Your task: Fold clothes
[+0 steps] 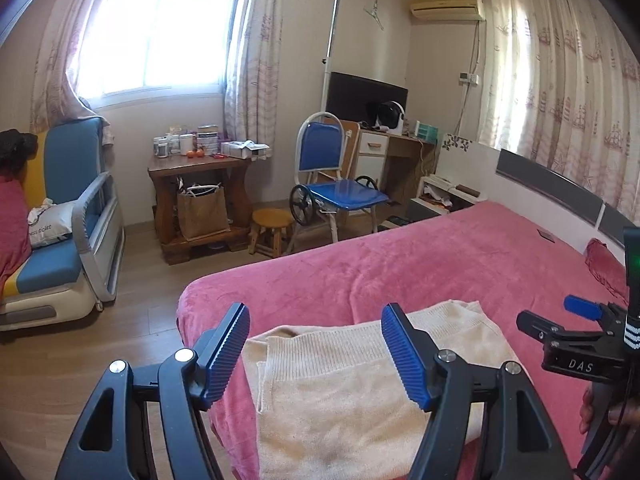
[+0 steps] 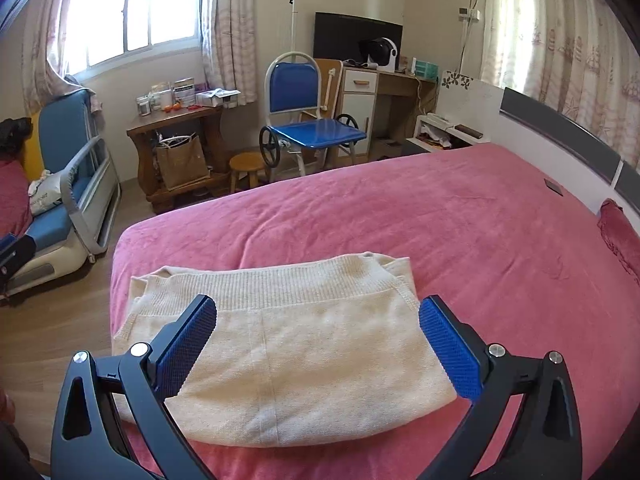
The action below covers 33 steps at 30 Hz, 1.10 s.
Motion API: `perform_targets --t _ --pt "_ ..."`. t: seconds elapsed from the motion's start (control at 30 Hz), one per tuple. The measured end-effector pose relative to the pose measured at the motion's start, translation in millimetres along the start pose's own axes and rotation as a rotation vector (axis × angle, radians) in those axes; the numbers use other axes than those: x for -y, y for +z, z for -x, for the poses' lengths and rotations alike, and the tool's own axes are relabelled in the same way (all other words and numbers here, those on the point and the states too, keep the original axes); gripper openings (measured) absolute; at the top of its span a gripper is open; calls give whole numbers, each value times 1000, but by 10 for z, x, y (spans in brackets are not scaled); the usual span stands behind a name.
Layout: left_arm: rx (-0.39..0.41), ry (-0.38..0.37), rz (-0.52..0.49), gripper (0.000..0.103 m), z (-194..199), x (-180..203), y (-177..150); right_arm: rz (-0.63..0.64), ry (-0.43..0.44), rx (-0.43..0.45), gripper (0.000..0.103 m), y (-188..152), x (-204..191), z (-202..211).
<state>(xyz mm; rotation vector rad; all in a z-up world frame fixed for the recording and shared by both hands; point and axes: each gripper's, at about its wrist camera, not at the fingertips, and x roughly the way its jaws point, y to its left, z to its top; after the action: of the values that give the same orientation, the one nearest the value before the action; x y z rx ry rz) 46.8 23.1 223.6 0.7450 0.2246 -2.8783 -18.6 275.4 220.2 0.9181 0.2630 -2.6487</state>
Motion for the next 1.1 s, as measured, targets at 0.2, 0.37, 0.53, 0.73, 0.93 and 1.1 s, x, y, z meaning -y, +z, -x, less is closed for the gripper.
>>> perform_targets --t 0.2,0.37,0.53,0.73,0.93,1.1 --pt "-21 -2 6 71 -51 36 -48 -4 117 -86 103 -81 7 -87" --pt "-23 4 39 71 -69 7 -50 -102 79 -84 103 -142 140 -118" --pt "-26 18 3 71 -149 66 -39 -109 12 -35 103 -126 212 -66" --pt "-59 -21 15 71 -265 101 -76 -37 14 -45 103 -232 129 -120" --pt "-41 -21 9 72 -256 130 -66 -27 17 -57 103 -275 109 -193" --pt "-53 -39 28 72 -276 108 -47 -12 33 -69 103 -310 78 -224"
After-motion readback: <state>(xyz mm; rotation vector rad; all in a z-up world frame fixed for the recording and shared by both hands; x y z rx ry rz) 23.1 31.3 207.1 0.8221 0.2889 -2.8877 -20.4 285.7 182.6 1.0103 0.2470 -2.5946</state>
